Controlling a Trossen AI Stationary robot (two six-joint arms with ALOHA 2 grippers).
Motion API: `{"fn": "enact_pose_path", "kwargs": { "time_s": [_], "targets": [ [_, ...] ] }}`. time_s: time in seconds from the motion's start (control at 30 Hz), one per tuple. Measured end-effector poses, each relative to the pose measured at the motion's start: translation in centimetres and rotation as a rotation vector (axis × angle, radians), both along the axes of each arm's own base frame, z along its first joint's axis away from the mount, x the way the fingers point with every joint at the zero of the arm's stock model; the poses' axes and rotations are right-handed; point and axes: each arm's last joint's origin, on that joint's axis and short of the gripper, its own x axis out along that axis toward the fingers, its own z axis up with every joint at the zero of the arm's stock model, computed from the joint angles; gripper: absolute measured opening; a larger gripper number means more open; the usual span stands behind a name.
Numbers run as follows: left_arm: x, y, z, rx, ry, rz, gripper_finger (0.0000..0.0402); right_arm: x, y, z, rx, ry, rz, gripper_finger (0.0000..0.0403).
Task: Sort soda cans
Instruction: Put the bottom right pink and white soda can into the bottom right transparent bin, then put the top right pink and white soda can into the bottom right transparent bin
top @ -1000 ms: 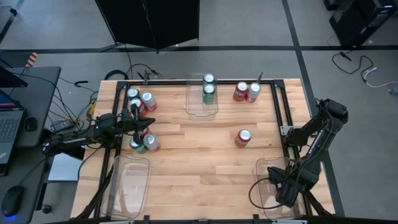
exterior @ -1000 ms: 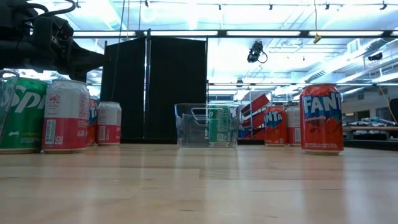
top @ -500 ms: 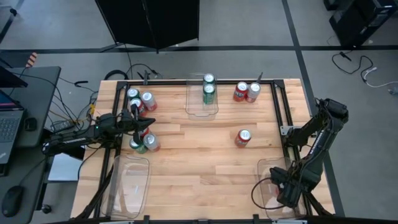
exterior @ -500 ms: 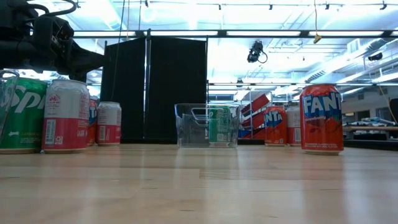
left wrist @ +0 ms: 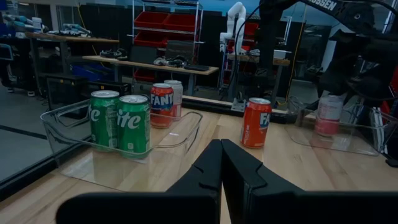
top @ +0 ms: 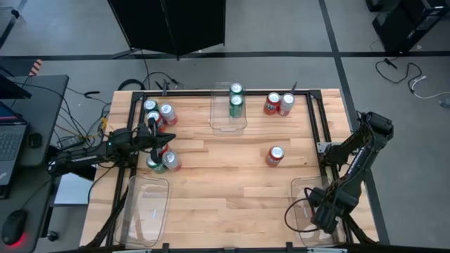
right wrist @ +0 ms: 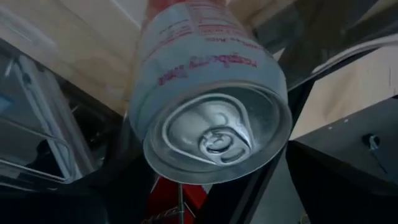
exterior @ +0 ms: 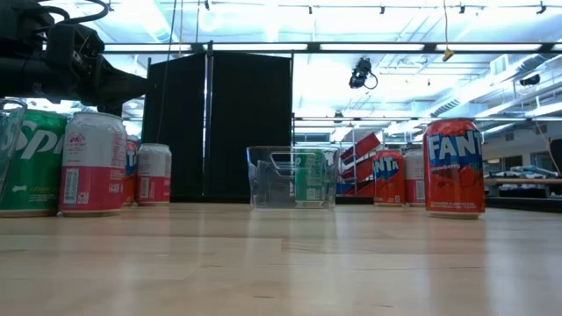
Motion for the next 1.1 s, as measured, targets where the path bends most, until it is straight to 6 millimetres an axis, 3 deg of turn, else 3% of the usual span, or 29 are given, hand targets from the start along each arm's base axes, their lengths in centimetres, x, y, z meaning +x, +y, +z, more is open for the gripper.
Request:
{"fn": "enact_pose_path", "kwargs": {
  "time_s": [0.4,0.57,0.67,0.87,1.1],
  "targets": [
    [0.0,0.0,-0.3,-0.006,0.025,0.0,0.0011,1.9,-0.5,3.7,0.043,-0.02,-0.05,0.0332],
    [0.0,0.0,-0.3,-0.006,0.026,0.0,0.0011,3.1,-1.9,5.9,0.001,-0.018,-0.116,0.0328],
    [0.0,0.0,-0.3,-0.007,0.031,-0.018,0.0011,4.2,-3.7,7.1,-0.054,-0.061,-0.141,0.0314],
    [0.0,-0.1,-0.3,-0.006,0.033,-0.031,0.0011,5.7,-9.1,9.6,-0.161,-0.386,-0.147,0.0261],
    [0.0,-0.1,-0.3,-0.004,0.032,-0.031,0.0011,5.0,-16.4,9.8,-0.426,-0.563,-0.125,0.013]
  ]
}}
